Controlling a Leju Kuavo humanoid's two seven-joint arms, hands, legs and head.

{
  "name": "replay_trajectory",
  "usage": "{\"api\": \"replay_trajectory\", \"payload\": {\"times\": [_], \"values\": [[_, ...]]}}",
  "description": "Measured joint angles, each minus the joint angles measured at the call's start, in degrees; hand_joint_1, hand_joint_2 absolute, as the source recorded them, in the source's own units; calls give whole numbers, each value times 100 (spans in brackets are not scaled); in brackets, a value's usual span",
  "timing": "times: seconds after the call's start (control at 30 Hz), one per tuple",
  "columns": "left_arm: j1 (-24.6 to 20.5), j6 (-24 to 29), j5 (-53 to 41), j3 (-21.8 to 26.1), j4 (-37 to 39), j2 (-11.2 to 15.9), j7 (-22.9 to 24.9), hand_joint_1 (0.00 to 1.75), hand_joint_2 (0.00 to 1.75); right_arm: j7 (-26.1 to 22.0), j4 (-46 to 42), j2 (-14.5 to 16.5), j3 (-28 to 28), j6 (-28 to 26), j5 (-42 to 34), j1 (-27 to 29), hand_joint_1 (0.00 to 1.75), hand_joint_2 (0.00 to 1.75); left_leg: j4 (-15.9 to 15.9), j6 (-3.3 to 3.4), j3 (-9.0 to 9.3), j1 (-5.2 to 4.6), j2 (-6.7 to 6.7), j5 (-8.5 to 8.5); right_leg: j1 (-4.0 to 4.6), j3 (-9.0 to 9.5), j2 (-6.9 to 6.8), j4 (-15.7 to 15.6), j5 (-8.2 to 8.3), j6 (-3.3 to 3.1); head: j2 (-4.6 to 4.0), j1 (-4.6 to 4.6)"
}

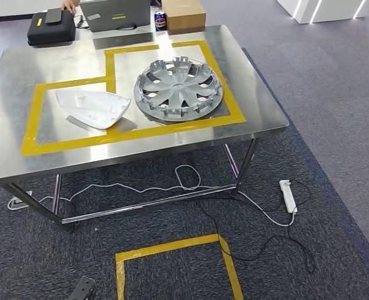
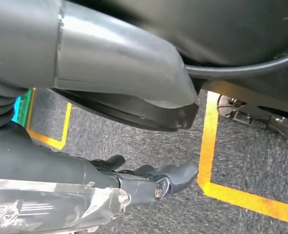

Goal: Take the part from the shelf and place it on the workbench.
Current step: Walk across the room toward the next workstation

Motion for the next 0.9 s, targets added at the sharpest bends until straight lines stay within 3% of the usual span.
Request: {"api": "replay_trajectory", "payload": {"times": [0.07, 0.13, 0.2, 0.23, 0.27, 0.3, 0.37, 0.43, 0.47, 0.5, 0.57, 0.6, 0.7, 0.73, 0.77, 0.8, 0.87, 0.9], "values": [[9, -26, 14, 2, 18, -50, -60, 0, 0, 29, -2, 1, 0, -10, -7, 19, 0, 0, 8, 104, -100, -10, 21, 82, -31, -79, 13, 57, -65, 66, 0, -5], [11, -25, 3, 5, 30, -73, -53, 0, 0, 39, -4, 1, 0, -19, -3, 23, 0, 0, 8, 178, -227, -9, 40, 205, -54, -210, 27, 452, -539, 138, 0, -2], [1, -4, -8, 8, 32, -78, -9, 0, 0, 40, -5, 1, 0, -26, 4, 1, 0, 0, 10, 205, -396, -18, 43, 346, -63, -350, 30, 1186, -1092, 173, 0, 12], [2, 9, -11, 8, 32, -79, 19, 0, 0, 40, -5, 1, 0, -29, 5, -5, 0, 0, 13, 206, -490, -23, 43, 420, -65, -364, 31, 1487, -1205, 175, 0, 17], [7, 19, -11, 8, 33, -78, 44, 0, 0, 40, -5, 1, 0, -32, 7, -7, 0, 0, 17, 202, -582, -28, 42, 490, -64, -310, 32, 1642, -1183, 169, 0, 16], [13, 25, -10, 9, 33, -76, 62, 0, 0, 42, -5, 1, 0, -32, 7, -5, 0, 0, 21, 193, -674, -31, 42, 559, -64, -162, 32, 1606, -1048, 157, 0, 16], [16, 25, -3, 12, 34, -73, 89, 0, 0, 46, -6, 1, 1, -17, 7, -4, 0, 0, 29, 161, -830, -35, 33, 694, -61, 396, 40, 1023, -790, 118, 0, 14], [9, 15, 14, 20, 35, -71, 102, 0, 0, 48, -9, 1, 2, 30, 12, -19, 0, 0, 39, 111, -929, -47, 25, 815, -54, 995, 54, 208, -841, 82, 0, 14], [5, 1, 32, 29, 35, -71, 103, 0, 0, 50, -11, 1, 2, 73, 20, -27, 0, 0, 36, 81, -954, -50, 26, 881, -46, 1157, 63, -70, -922, 67, 0, 14], [3, -21, 50, 40, 35, -70, 98, 0, 0, 51, -15, 1, 2, 120, 36, -26, 0, 0, 29, 51, -974, -53, 28, 944, -36, 1205, 65, -210, -958, 54, 0, 13], [7, -66, 80, 64, 36, -61, 75, 0, 0, 51, -22, 1, 2, 204, 88, 1, 0, 0, 41, -16, -1023, -40, 26, 957, -41, 1132, 52, -260, -899, -6, 0, 19], [17, -83, 81, 74, 37, -57, 58, 0, 0, 44, -25, 1, 2, 225, 114, 19, 0, 0, 135, -46, -1072, -35, 23, 810, -49, 1078, 40, -256, -839, -48, 0, 13], [32, -100, 72, 84, 38, -67, 21, 0, 0, 15, -25, 0, 2, 237, 148, 32, 0, 0, 1055, -107, -1346, -28, 21, -26, -51, 865, 18, -250, -639, -143, 0, -17], [29, -99, 69, 84, 38, -73, 16, 0, 0, 11, -25, -1, 2, 237, 148, 31, 0, 0, 1401, -116, -1410, -28, 21, -171, -46, 782, 16, -243, -570, -151, 0, -22], [26, -96, 67, 85, 39, -75, 15, 0, 0, 10, -25, -1, 2, 237, 147, 32, 0, 0, 1618, -121, -1410, -28, 22, -157, -41, 694, 14, -233, -504, -151, 0, -23], [24, -87, 64, 85, 39, -75, 15, 0, 0, 8, -25, -2, 2, 237, 143, 35, 0, 0, 1669, -121, -1333, -28, 22, -25, -38, 602, 14, -220, -447, -146, 0, -22], [13, -44, 58, 86, 39, -74, 17, 0, 0, -31, -25, -2, 1, 256, 84, 39, 0, 0, 1254, -112, -900, -22, 24, 283, -36, 418, 18, -174, -351, -114, 0, -24], [3, -14, 57, 86, 39, -75, 20, 0, 0, -61, -26, -2, -4, 273, 37, 40, 0, 0, 866, -103, -586, -19, 23, 318, -26, 342, 19, -139, -320, -91, 0, -26]]}}
